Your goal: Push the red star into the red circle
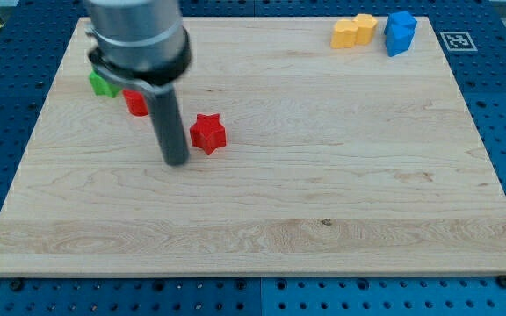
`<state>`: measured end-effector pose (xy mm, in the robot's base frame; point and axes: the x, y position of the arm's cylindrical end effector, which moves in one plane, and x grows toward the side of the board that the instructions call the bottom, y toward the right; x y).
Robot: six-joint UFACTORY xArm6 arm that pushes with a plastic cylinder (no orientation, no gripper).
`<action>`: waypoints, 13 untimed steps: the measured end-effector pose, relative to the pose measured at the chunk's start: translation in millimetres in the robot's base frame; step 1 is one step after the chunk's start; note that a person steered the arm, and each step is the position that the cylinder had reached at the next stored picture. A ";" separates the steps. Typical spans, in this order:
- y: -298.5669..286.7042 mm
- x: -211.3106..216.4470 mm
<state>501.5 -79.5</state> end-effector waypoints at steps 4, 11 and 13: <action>82.2 -4.7; -33.2 -46.5; 16.1 -36.3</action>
<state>465.2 -63.4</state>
